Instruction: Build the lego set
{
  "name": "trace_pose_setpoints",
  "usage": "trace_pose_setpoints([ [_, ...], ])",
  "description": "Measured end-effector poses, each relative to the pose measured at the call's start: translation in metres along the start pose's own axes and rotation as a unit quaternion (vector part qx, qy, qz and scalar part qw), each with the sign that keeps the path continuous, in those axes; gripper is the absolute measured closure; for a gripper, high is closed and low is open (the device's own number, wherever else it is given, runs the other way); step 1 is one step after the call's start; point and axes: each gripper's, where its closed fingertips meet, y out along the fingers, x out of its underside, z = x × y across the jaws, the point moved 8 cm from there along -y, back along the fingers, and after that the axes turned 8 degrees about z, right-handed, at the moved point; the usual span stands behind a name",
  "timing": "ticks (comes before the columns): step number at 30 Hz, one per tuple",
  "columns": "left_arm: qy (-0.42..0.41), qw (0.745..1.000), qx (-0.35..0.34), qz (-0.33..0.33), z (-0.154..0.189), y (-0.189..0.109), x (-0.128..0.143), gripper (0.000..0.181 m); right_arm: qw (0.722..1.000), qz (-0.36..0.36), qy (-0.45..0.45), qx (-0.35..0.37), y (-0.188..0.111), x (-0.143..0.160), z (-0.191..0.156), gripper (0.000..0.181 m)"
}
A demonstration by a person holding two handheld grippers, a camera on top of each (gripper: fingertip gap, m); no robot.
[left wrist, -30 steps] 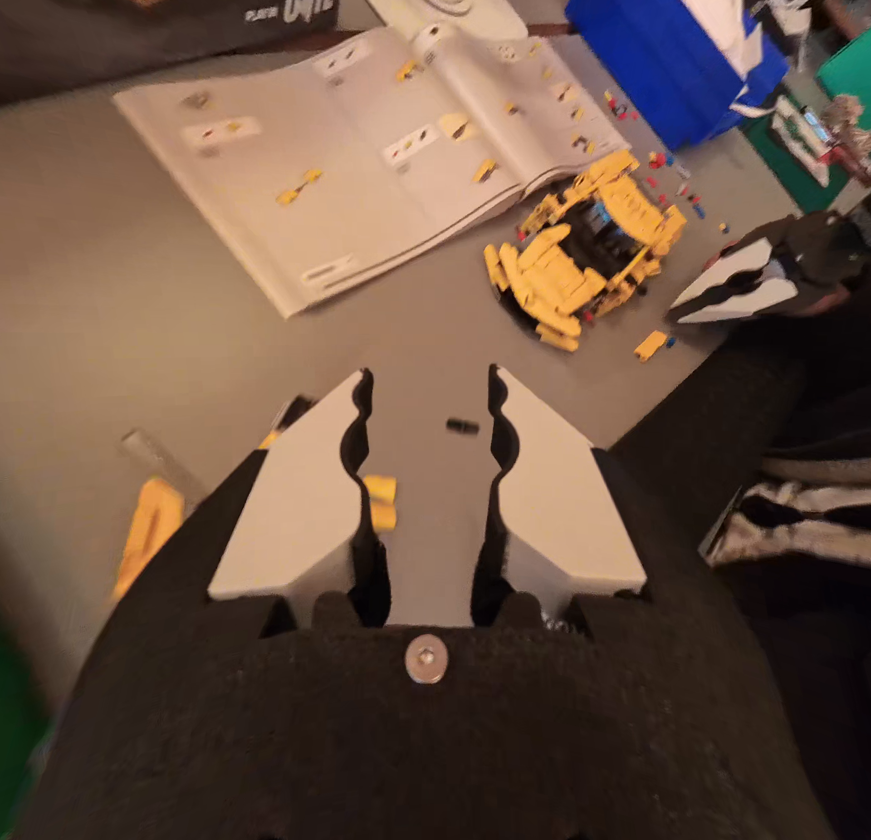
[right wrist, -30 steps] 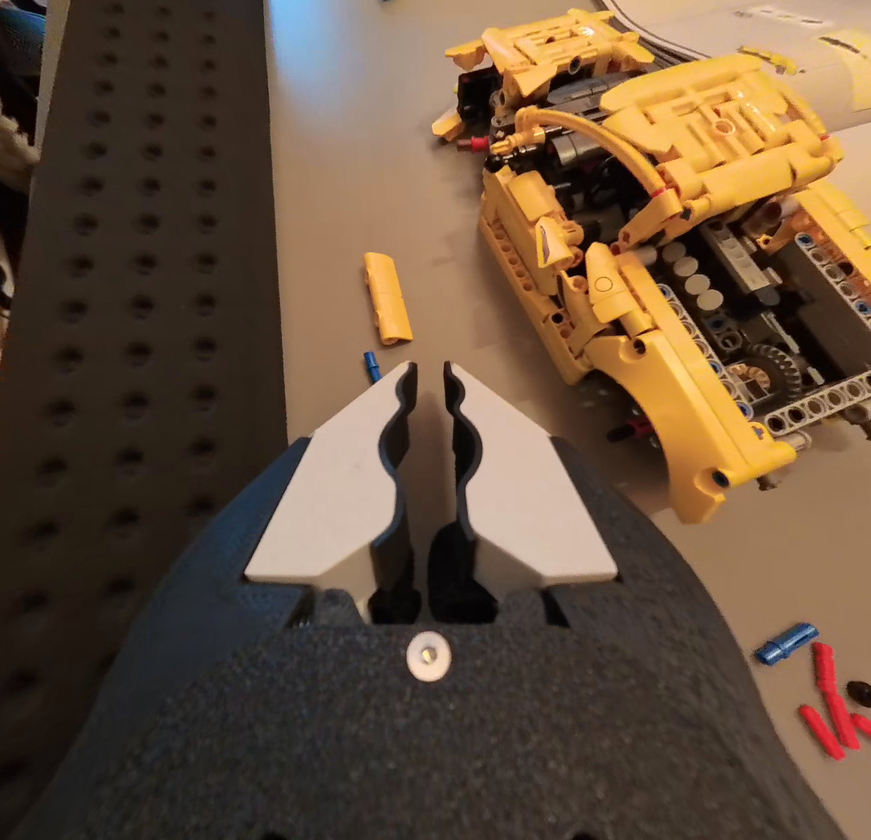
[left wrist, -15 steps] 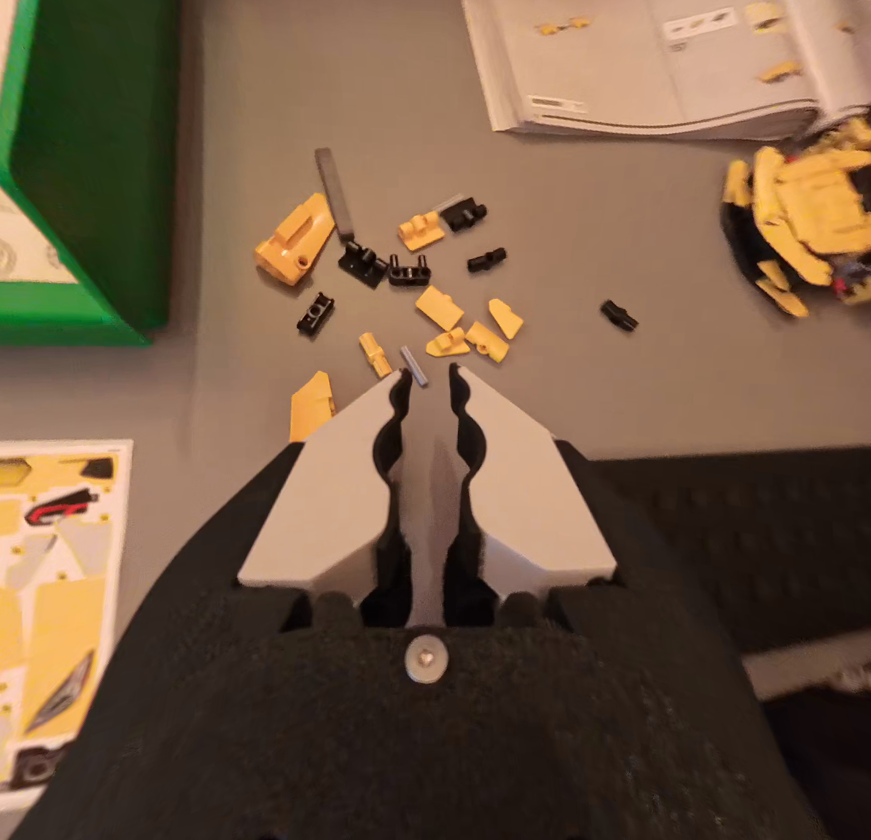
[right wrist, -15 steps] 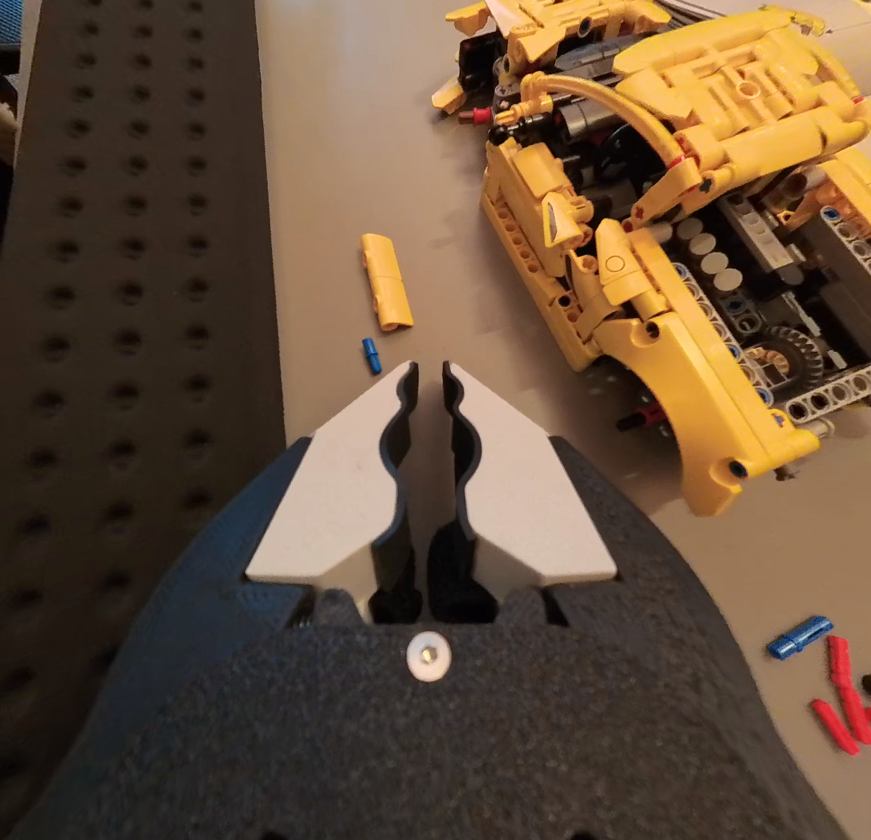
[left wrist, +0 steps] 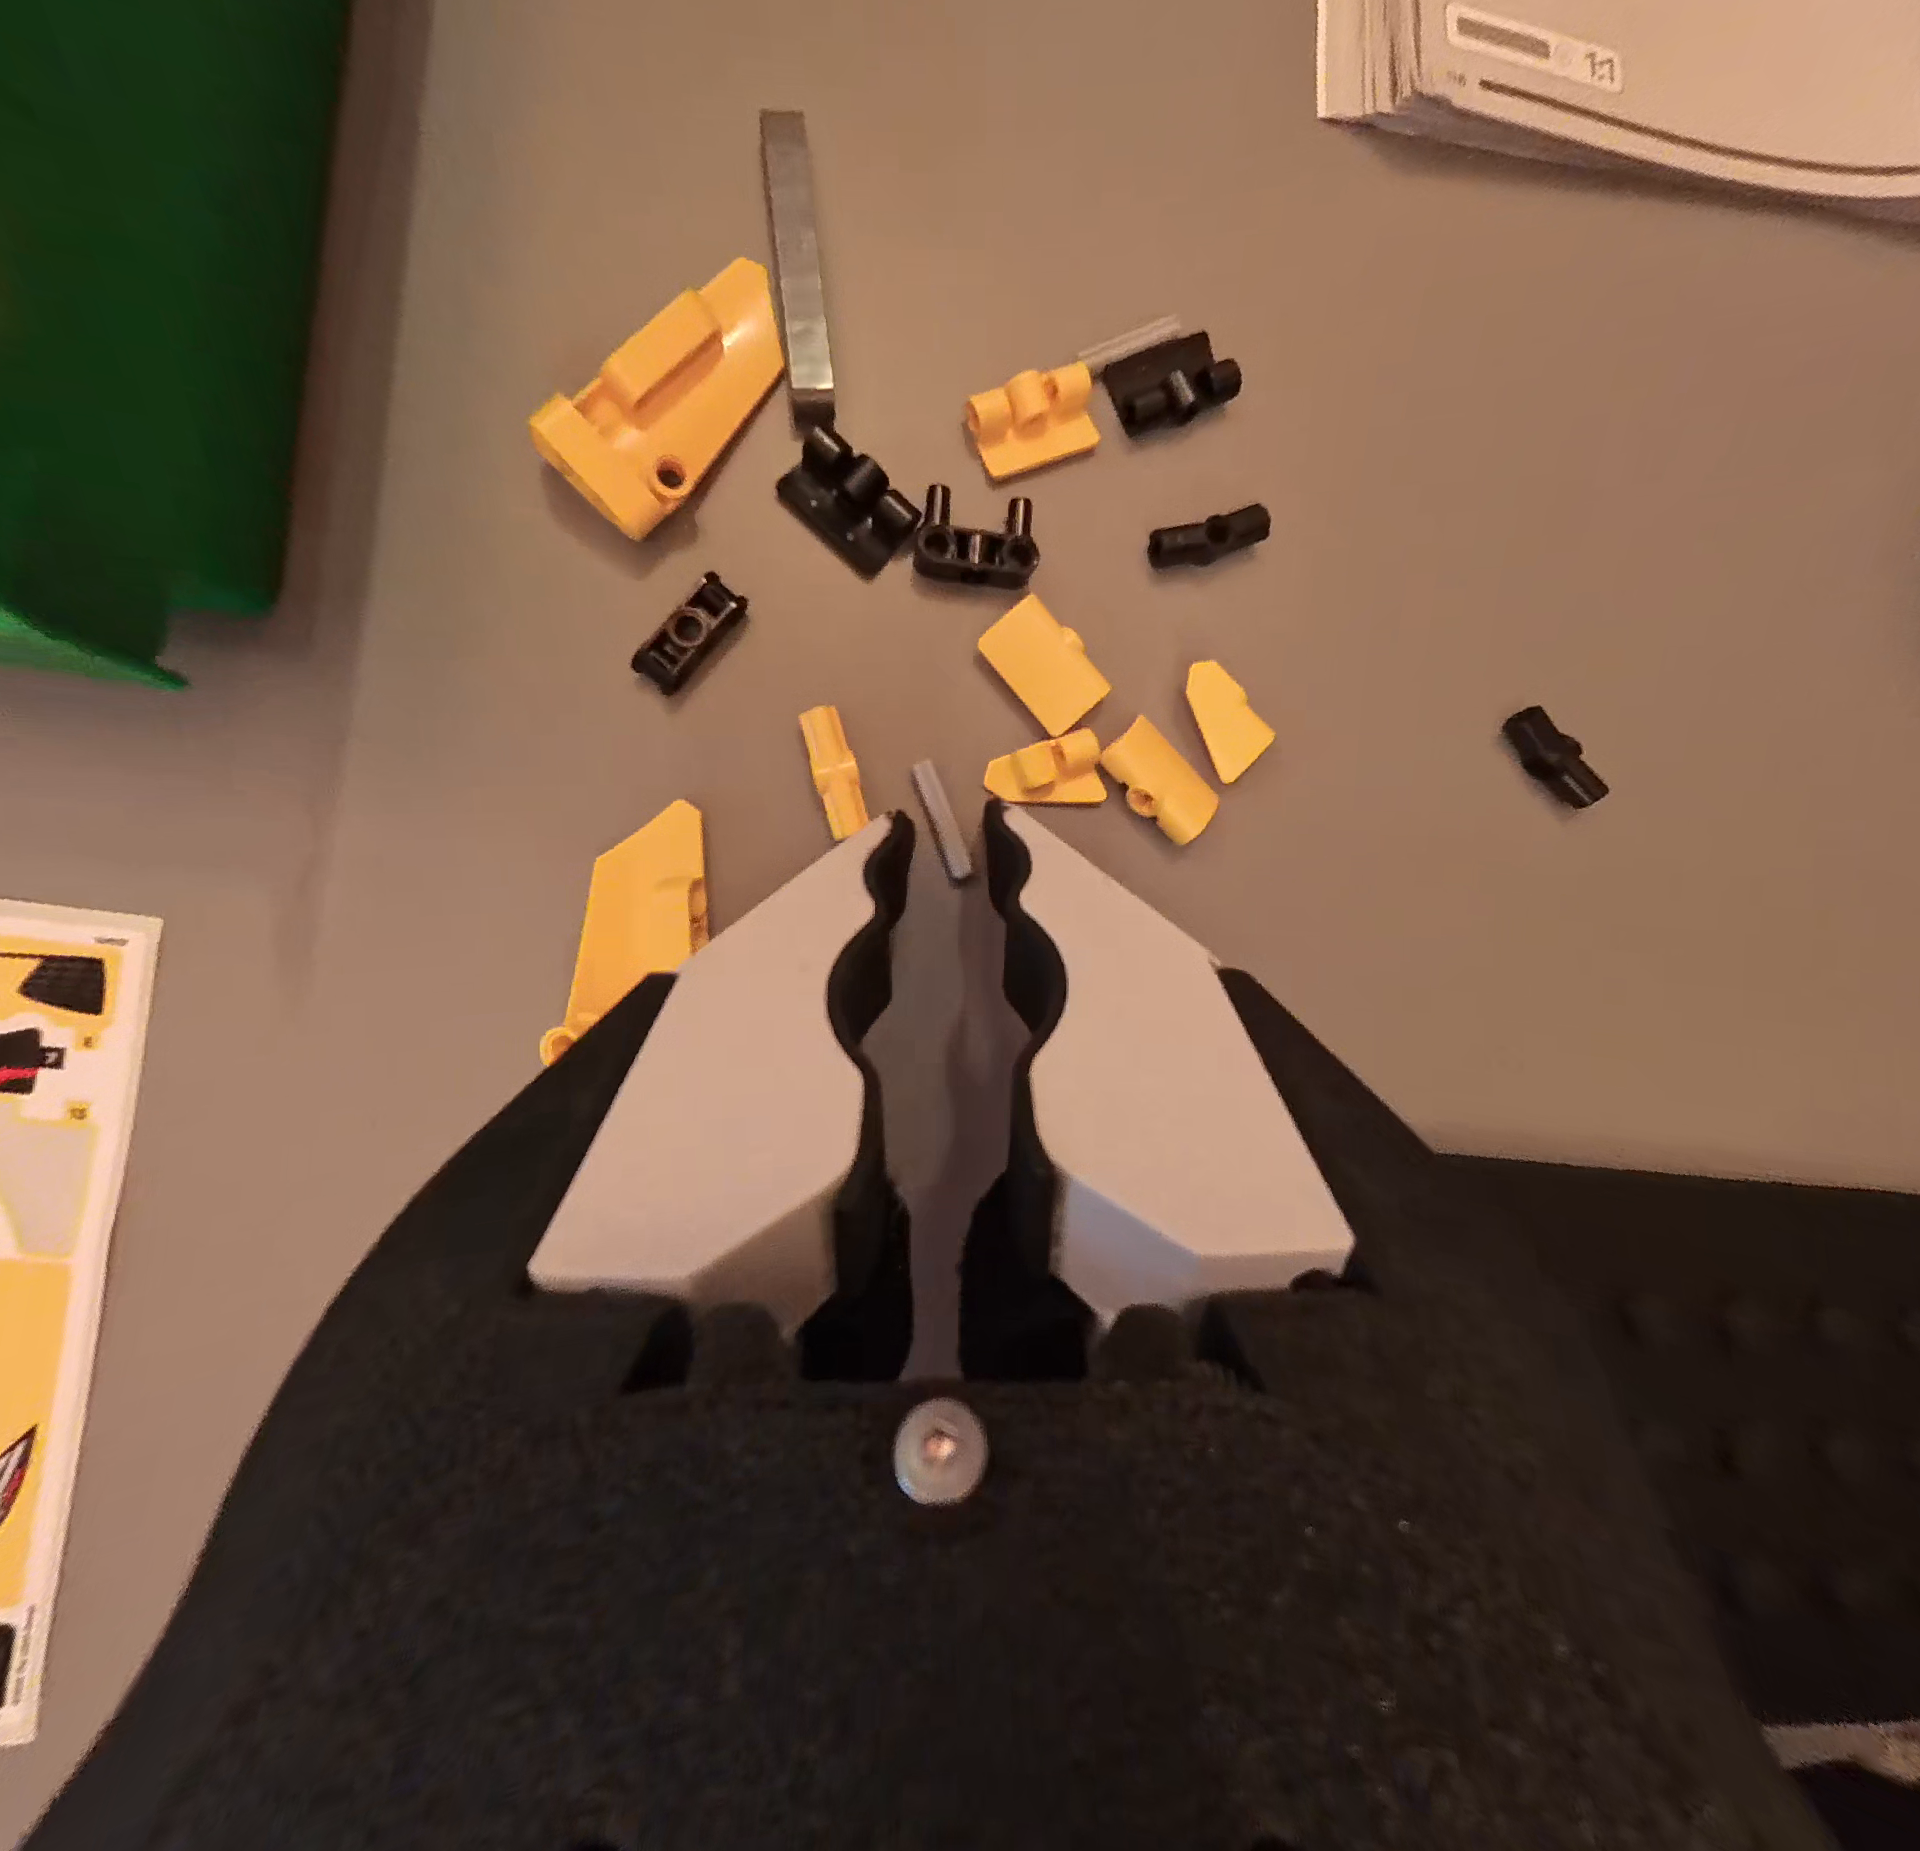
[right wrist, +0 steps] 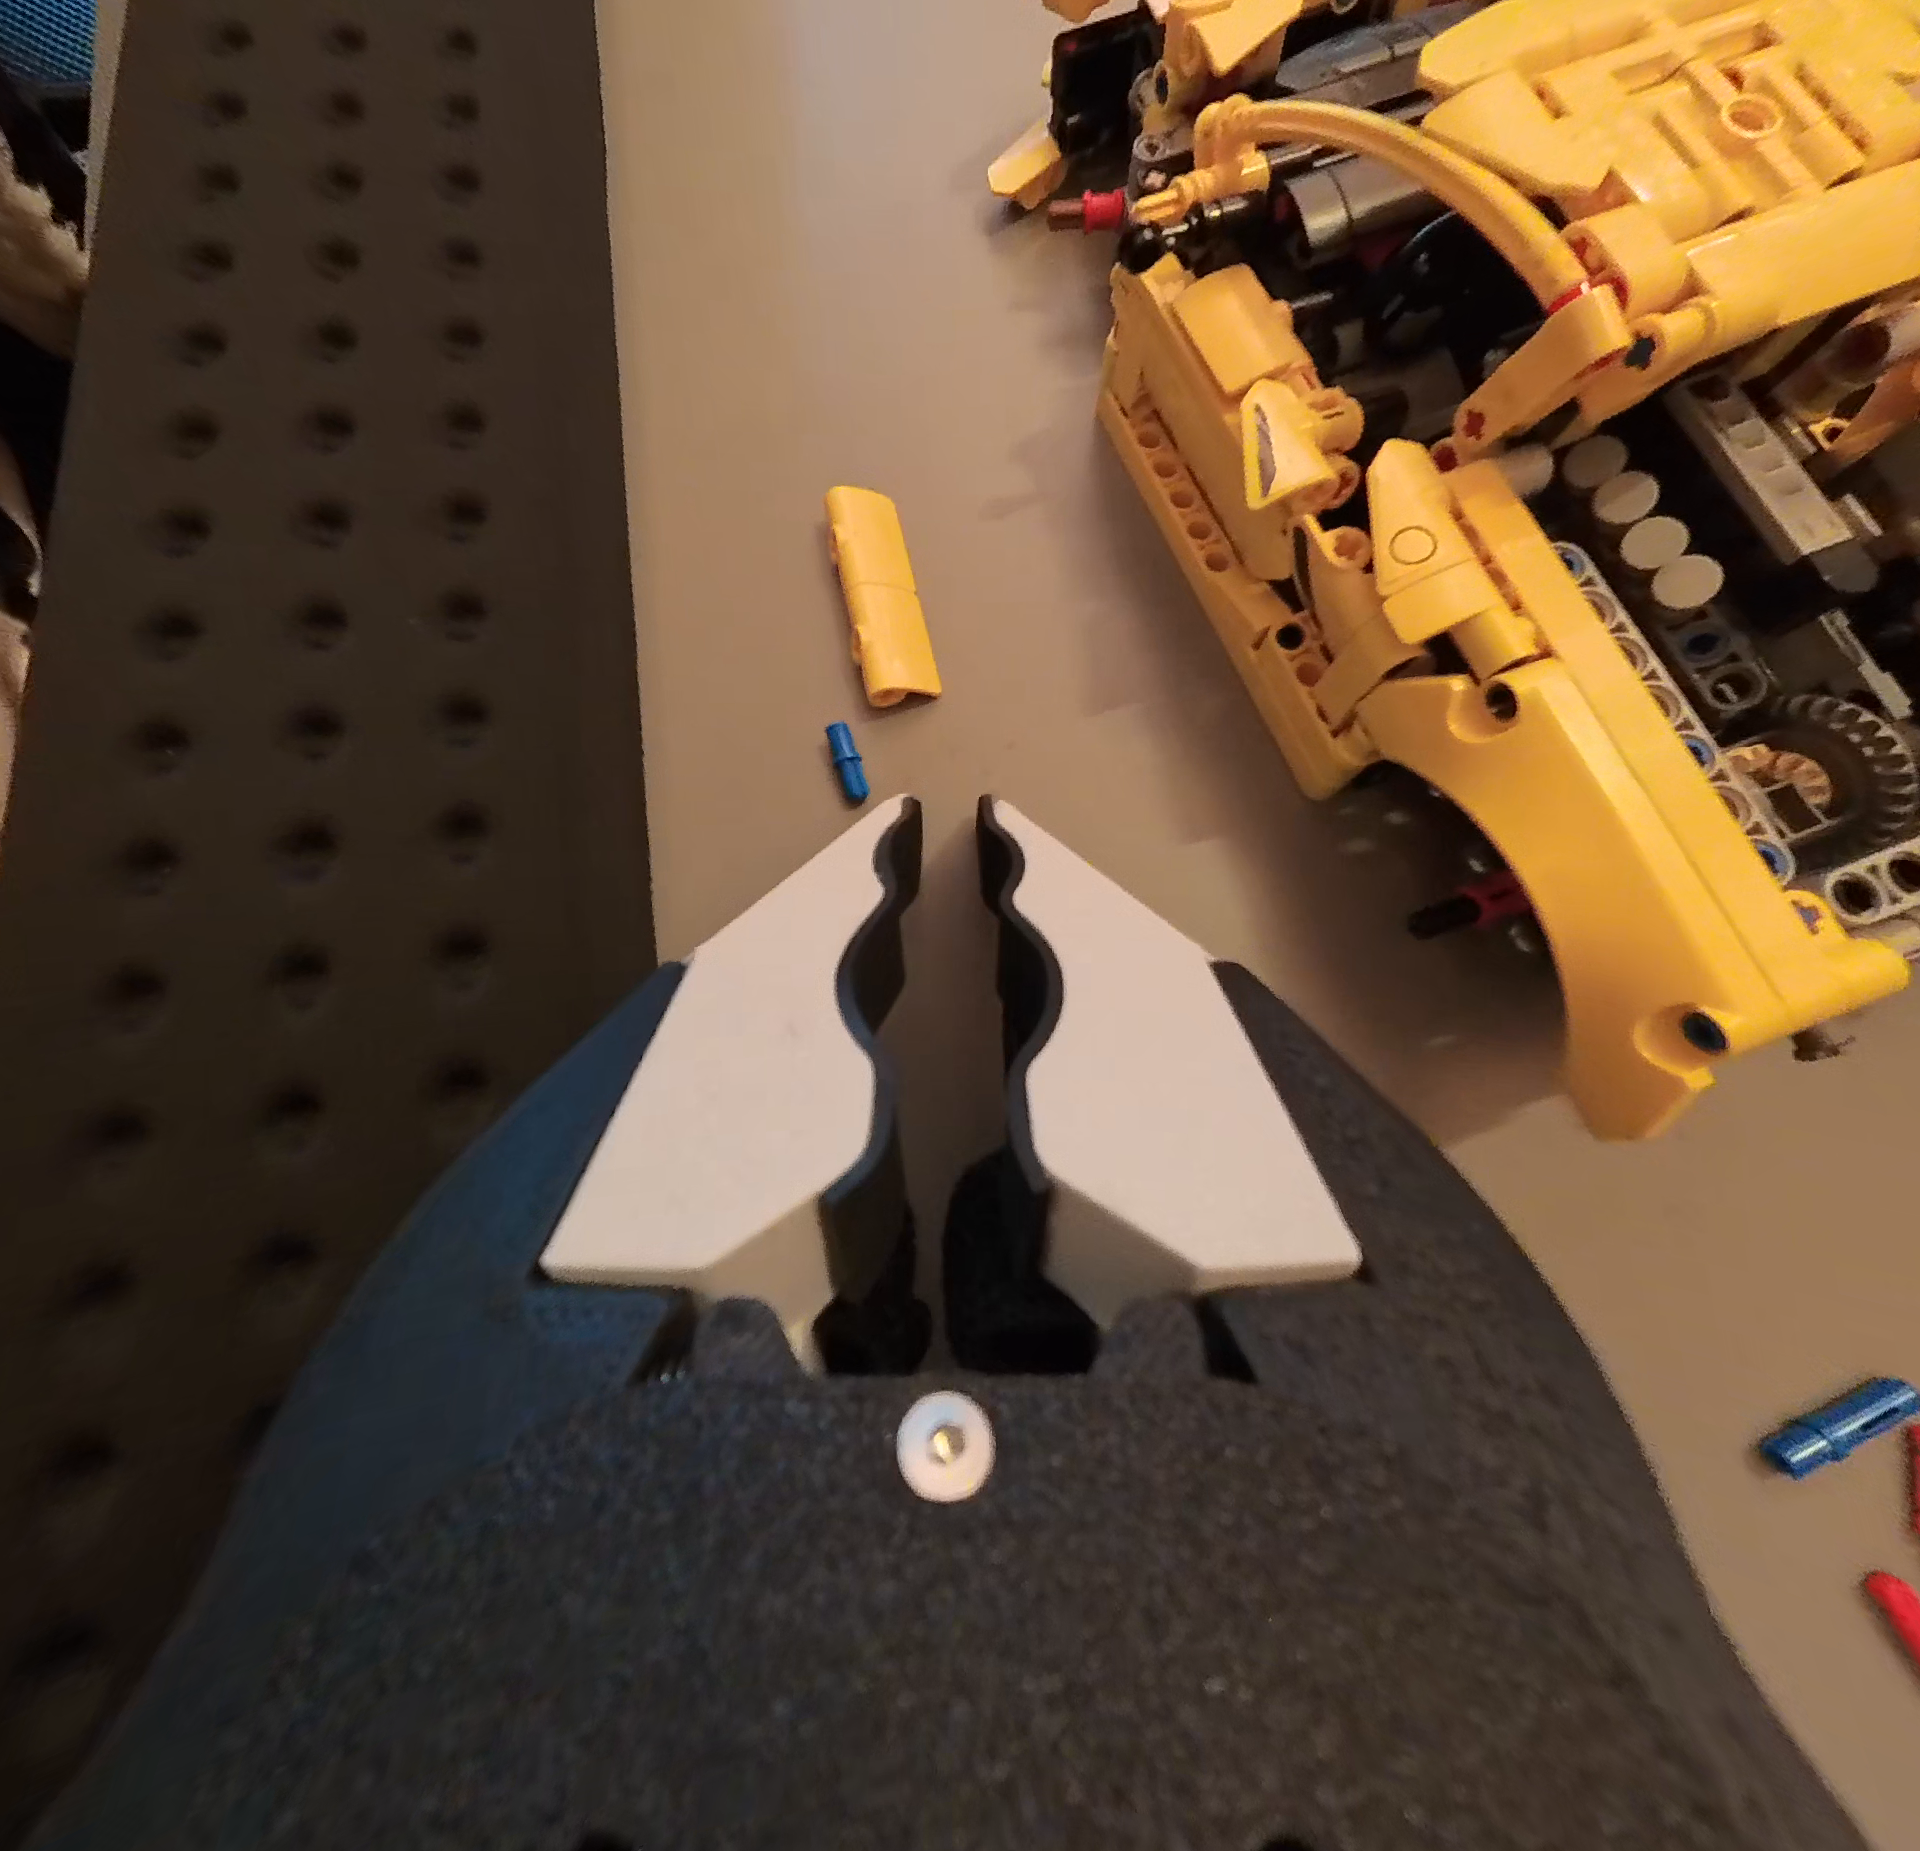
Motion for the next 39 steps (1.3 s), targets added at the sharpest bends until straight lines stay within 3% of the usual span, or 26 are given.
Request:
trace_pose_setpoints([
  [2, 0.014, 1.0, -0.019, -0.007, -0.001, 0.001, 0.0, 0.177, 1.0, -0.001, 0.001, -0.002, 0.0, 0.0, 0.0, 0.171],
  [7, 0.065, 0.998, -0.007, -0.019, -0.002, 0.001, -0.001, 0.178, 1.0, 0.001, 0.001, -0.005, 0.0, 0.0, -0.001, 0.171],
  [10, 0.124, 0.991, 0.042, -0.038, -0.001, -0.002, -0.008, 0.178, 1.0, 0.002, 0.002, -0.006, 0.0, 0.0, -0.001, 0.171],
  [12, 0.187, 0.978, 0.093, -0.002, 0.01, -0.011, -0.032, 0.178, 1.0, 0.003, 0.003, -0.007, 0.0, -0.001, -0.001, 0.171],
  [15, 0.326, 0.933, 0.145, 0.044, 0.032, -0.014, -0.085, 0.178, 1.0, 0.006, 0.0, -0.01, -0.001, -0.002, -0.003, 0.171],
  [17, 0.411, 0.893, 0.181, 0.03, 0.053, 0.0, -0.117, 0.178, 1.0, 0.007, -0.002, -0.01, 0.0, -0.002, -0.003, 0.171],
  [22, 0.548, 0.752, 0.34, -0.136, 0.104, 0.066, -0.15, 0.178, 1.0, 0.01, -0.002, -0.004, -0.002, -0.002, -0.003, 0.171],
  [25, 0.595, 0.701, 0.343, -0.191, 0.119, 0.101, -0.164, 0.178, 1.0, 0.015, -0.003, 0.001, -0.004, -0.002, -0.002, 0.171],
  [29, 0.634, 0.662, 0.307, -0.257, 0.125, 0.134, -0.173, 0.178, 1.0, 0.018, 0.0, -0.003, -0.004, -0.003, -0.002, 0.171],
  [33, 0.649, 0.625, 0.304, -0.309, 0.132, 0.137, -0.164, 0.178, 1.0, 0.016, -0.003, -0.009, -0.003, -0.003, -0.004, 0.171],
  [39, 0.663, 0.611, 0.276, -0.332, 0.139, 0.142, -0.159, 0.178, 1.0, 0.016, 0.0, -0.009, -0.003, -0.003, -0.004, 0.171],
])
